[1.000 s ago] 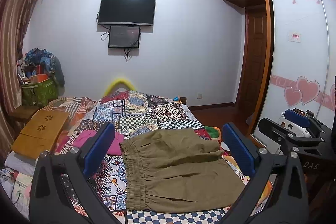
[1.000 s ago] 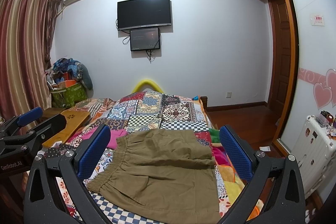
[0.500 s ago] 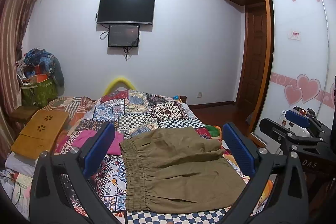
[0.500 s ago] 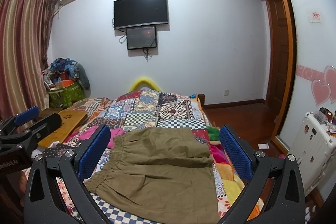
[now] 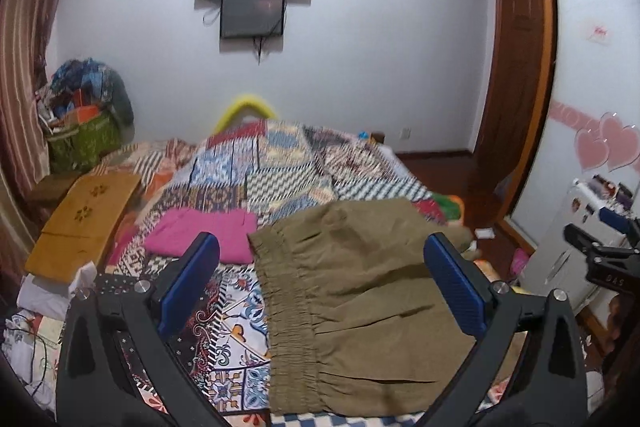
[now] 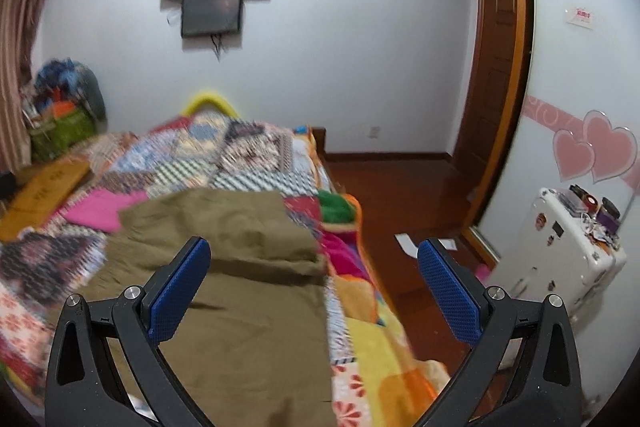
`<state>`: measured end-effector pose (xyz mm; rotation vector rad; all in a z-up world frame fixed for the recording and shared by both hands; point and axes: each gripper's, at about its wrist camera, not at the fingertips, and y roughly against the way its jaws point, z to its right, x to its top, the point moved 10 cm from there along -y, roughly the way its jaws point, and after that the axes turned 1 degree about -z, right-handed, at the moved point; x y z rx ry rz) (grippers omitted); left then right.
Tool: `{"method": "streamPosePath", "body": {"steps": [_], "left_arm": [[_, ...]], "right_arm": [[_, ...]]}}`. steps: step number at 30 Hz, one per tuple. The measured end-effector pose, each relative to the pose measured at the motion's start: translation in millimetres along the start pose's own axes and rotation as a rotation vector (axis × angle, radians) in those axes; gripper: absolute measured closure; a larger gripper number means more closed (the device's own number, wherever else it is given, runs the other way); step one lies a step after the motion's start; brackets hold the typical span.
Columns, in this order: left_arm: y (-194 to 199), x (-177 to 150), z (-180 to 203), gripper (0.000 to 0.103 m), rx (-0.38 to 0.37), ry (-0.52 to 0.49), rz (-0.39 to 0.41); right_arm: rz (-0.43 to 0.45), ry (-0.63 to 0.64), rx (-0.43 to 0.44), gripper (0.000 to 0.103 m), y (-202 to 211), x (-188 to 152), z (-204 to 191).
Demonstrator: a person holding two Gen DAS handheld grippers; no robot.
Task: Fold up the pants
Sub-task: 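Lower both tools to the pants, left at waistband, right at leg hem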
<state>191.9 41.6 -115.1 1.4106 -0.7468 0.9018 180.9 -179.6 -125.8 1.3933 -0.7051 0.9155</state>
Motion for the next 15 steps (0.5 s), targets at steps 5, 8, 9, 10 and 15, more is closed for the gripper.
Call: {"method": "streamPosePath", "body": {"steps": [5, 8, 9, 10, 15], "left_arm": [[-48.1, -16.2, -14.1, 0.0, -0.039, 0.021, -0.08], [-76.5, -27.6, -23.7, 0.0, -0.026, 0.016, -0.131], [-84.5, -31.0, -26.0, 0.0, -0.024, 0.013, -0.146], [-93.6, -35.0, -28.5, 0.0, -0.019, 0.013, -0.165], [-137.9, -52.2, -47.3, 0.001, 0.025, -0.002, -0.22]], "right_arm": [[-0.065, 0.012, 0.028, 0.0, -31.8, -11.7, 3.4], [-0.115, 0.02, 0.037, 0.0, -57.3, -17.9, 4.6], [-0.125, 0.024, 0.041, 0.0, -64.6, -19.4, 4.5], [-0.136, 0.028, 0.043, 0.0, -71.2, -21.1, 4.4], [-0.223, 0.038, 0.038, 0.0, -112.3, -30.5, 8.2]]}}
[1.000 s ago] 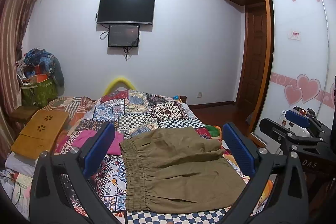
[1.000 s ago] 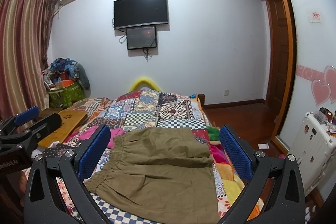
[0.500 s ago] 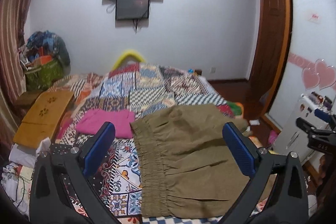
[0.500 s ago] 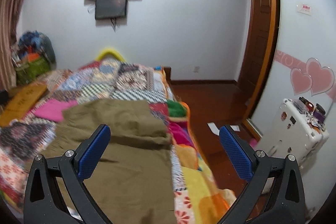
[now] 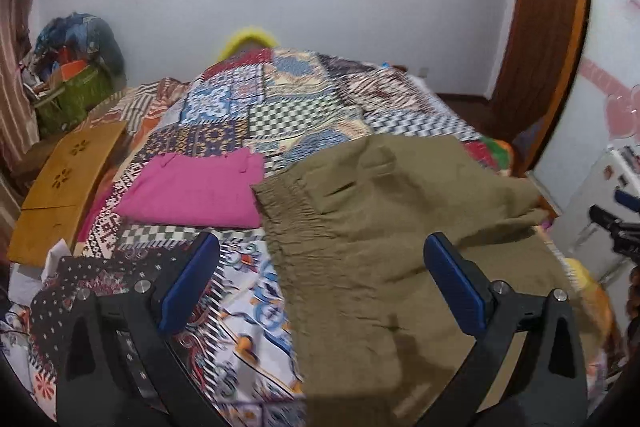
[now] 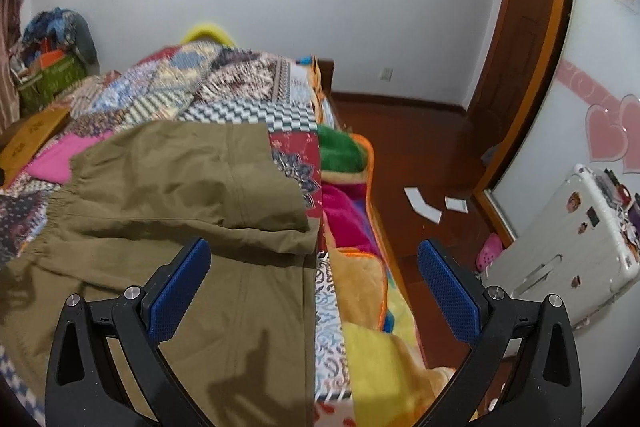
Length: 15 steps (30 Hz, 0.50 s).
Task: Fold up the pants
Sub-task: 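Lower both tools to the pants, left at waistband, right at leg hem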
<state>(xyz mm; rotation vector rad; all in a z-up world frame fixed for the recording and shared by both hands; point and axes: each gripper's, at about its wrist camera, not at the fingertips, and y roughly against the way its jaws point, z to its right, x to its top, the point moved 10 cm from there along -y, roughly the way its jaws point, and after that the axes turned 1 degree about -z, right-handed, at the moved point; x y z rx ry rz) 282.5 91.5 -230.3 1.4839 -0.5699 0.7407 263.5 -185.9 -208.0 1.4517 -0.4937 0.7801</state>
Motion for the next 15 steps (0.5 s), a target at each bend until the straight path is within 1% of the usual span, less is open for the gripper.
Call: {"method": "streamPosePath", "body": {"steps": [1, 3, 4, 6, 7, 9, 11, 13, 15], "left_arm": [[-11.0, -1.3, -5.1, 0.004, 0.011, 0.002, -0.018], [-26.3, -2.8, -10.5, 0.019, 0.01, 0.009, -0.047], [-36.3, -4.8, -14.7, 0.021, 0.011, 0.015, -0.069], [-47.5, -6.8, -19.1, 0.031, 0.013, 0.025, -0.091], [-54.2, -8.6, -21.5, 0.033, 0.011, 0.029, -0.106], [-60.9, -11.5, -22.8, 0.042, 0.002, 0.032, -0.129], [-70.6, -15.1, -23.4, 0.043, -0.009, 0.035, -0.153], [-79.3, -20.3, -23.5, 0.043, 0.0, 0.03, -0.176], [-88.1, -28.5, -21.2, 0.043, -0.016, 0.027, -0.211]], "right_arm": [[-0.012, -0.002, 0.006, 0.0, -6.7, 0.1, 0.9], [-0.043, -0.013, 0.039, 0.002, -22.0, 0.0, 1.5], [-0.063, -0.02, 0.062, 0.002, -29.8, -0.2, 1.0], [-0.089, -0.033, 0.081, 0.003, -42.2, 0.1, 0.9], [-0.097, -0.037, 0.084, 0.006, -48.0, 0.9, 1.0], [-0.118, -0.041, 0.099, 0.012, -58.7, 1.2, 1.9], [-0.133, -0.042, 0.116, 0.016, -66.3, 1.5, 1.4], [-0.14, -0.038, 0.14, 0.017, -73.0, 3.1, 0.4], [-0.142, -0.025, 0.166, 0.018, -76.2, 4.5, -2.5]]}}
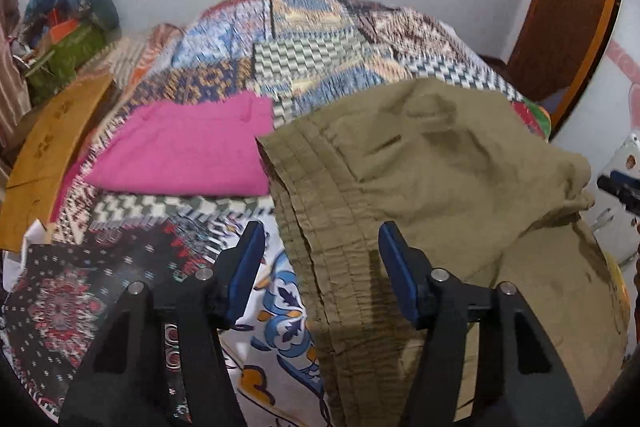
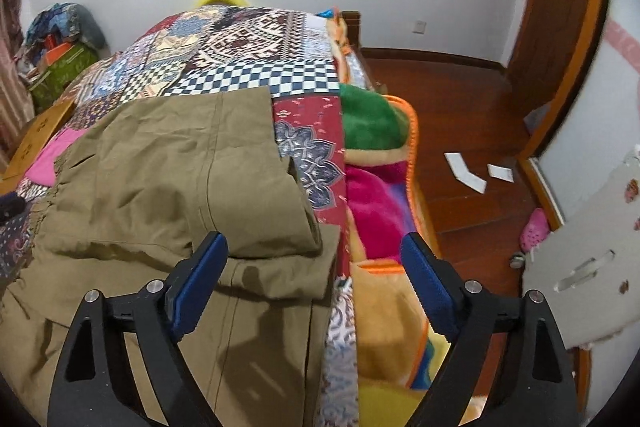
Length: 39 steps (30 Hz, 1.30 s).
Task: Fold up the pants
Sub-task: 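Lower both tools to the pants, left at waistband, right at leg hem, then close left tool on the waistband while right tool grips the leg edge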
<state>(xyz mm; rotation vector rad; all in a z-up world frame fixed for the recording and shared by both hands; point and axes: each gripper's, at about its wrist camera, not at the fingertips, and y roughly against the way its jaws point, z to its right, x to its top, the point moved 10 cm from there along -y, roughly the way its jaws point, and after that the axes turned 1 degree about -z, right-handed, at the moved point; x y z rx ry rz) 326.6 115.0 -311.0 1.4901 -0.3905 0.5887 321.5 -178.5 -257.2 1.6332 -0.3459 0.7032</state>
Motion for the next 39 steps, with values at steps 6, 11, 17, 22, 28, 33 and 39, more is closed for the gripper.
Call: {"method": "streamPosePath", "body": {"steps": [6, 11, 17, 22, 28, 33, 39], "left_arm": [[-19.0, -12.1, 6.4, 0.043, -0.032, -0.004, -0.059], [-23.9, -12.5, 12.0, 0.052, -0.077, 0.002, -0.076], [-25.3, -7.5, 11.1, 0.073, -0.028, -0.018, -0.066], [-31.4, -4.5, 4.1, 0.079, -0.029, 0.006, -0.071], [-27.5, 1.2, -5.2, 0.097, 0.002, 0.016, -0.046], [-28.7, -2.5, -22.8, 0.101, 0.065, 0.023, -0.065], [-16.2, 1.6, -37.4, 0.093, 0.053, 0.039, -0.049]], "right_arm": [[-0.026, 0.064, 0.027, 0.028, -16.6, 5.7, -8.4], [-0.09, 0.067, 0.087, 0.054, -33.0, 3.8, -17.5], [-0.093, 0.065, 0.076, 0.092, -29.5, 4.1, -18.4], [-0.078, 0.046, 0.062, 0.095, -30.2, 17.5, -14.6], [-0.058, 0.07, 0.017, 0.098, -32.3, 23.3, -17.8], [-0.081, 0.069, -0.055, 0.099, -33.8, 18.8, -3.7], [-0.088, 0.097, -0.044, 0.099, -18.2, 23.1, -0.8]]}}
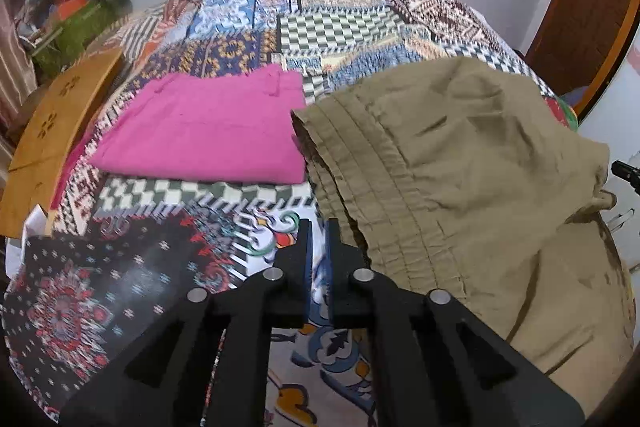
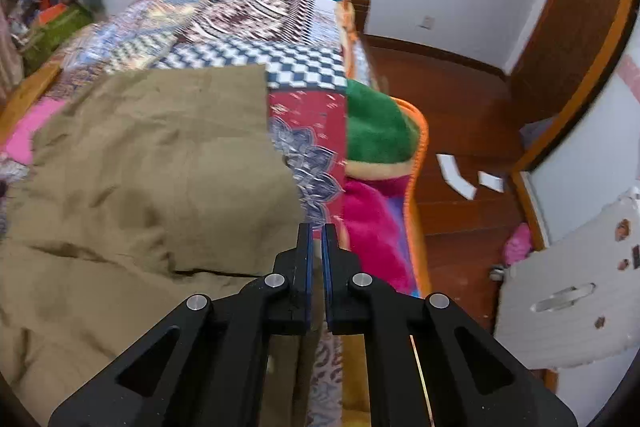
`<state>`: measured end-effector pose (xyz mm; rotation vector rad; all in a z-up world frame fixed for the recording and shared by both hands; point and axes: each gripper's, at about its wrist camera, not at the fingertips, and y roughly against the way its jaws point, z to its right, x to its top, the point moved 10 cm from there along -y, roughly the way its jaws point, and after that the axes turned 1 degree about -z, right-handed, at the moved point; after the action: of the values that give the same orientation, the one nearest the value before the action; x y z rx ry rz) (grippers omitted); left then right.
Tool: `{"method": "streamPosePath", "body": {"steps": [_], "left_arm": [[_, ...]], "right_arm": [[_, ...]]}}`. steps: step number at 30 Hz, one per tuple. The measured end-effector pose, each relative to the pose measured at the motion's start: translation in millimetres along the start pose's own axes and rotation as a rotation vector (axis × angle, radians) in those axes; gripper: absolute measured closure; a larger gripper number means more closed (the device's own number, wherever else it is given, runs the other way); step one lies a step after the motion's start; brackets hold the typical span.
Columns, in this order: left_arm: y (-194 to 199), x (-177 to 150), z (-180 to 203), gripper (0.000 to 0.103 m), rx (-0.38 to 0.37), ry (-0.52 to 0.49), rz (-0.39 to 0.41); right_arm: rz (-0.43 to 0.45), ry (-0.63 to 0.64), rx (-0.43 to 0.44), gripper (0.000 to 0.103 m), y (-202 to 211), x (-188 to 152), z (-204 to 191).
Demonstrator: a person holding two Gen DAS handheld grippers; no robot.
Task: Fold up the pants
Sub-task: 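Close left tool on the waistband while right tool grips the leg edge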
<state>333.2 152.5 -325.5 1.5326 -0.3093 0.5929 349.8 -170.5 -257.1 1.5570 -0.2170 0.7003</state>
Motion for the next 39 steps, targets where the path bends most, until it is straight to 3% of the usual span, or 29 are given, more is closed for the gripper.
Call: {"method": "streamPosePath", "body": {"steps": [3, 6, 7, 8, 11, 13, 18, 20, 24, 32, 37, 39], "left_arm": [[6.8, 13.4, -2.8, 0.075, 0.005, -0.005, 0.028], [6.4, 29.2, -0.5, 0.061, -0.015, -0.002, 0.048], [4.4, 35.3, 0.9, 0.059, -0.024, -0.006, 0.053], [1.4, 40.6, 2.4, 0.055, -0.03, -0.012, 0.055], [-13.5, 51.3, 6.5, 0.044, -0.057, -0.022, 0.038], [-27.4, 55.6, 7.4, 0.043, -0.083, -0.016, 0.013], [-59.6, 61.8, 4.0, 0.043, -0.106, 0.001, -0.033], [-68.4, 61.4, 7.2, 0.043, -0.15, 0.005, -0.057], [-76.7, 65.8, 10.7, 0.043, -0.203, 0.008, -0.068], [-85.3, 70.1, 12.3, 0.045, -0.25, 0.03, -0.07], [-92.7, 69.1, 13.0, 0.05, -0.255, 0.038, -0.077], [-92.7, 69.9, 12.0, 0.055, -0.257, 0.051, -0.07]], "right_arm": [[0.026, 0.015, 0.015, 0.091, 10.6, 13.6, -5.0], [0.058, 0.019, 0.028, 0.063, 15.7, 33.3, -9.9], [0.069, 0.022, 0.029, 0.048, 16.3, 40.1, -11.9], [0.079, 0.026, 0.029, 0.043, 16.4, 43.0, -13.7], [0.117, 0.059, 0.014, 0.043, 15.0, 62.2, -19.9], [0.121, 0.086, 0.011, 0.043, 7.6, 75.8, -24.6], [0.098, 0.102, 0.051, 0.043, -16.2, 96.6, -30.8], [0.071, 0.106, 0.07, 0.043, -30.3, 103.4, -33.0], [0.034, 0.14, 0.029, 0.043, -61.5, 115.1, -32.7], [-0.132, 0.178, 0.118, 0.043, -118.8, 106.6, -56.0], [-0.168, 0.159, 0.138, 0.043, -135.8, 107.0, -64.7], [-0.168, 0.154, 0.132, 0.05, -139.4, 105.7, -67.1]]}}
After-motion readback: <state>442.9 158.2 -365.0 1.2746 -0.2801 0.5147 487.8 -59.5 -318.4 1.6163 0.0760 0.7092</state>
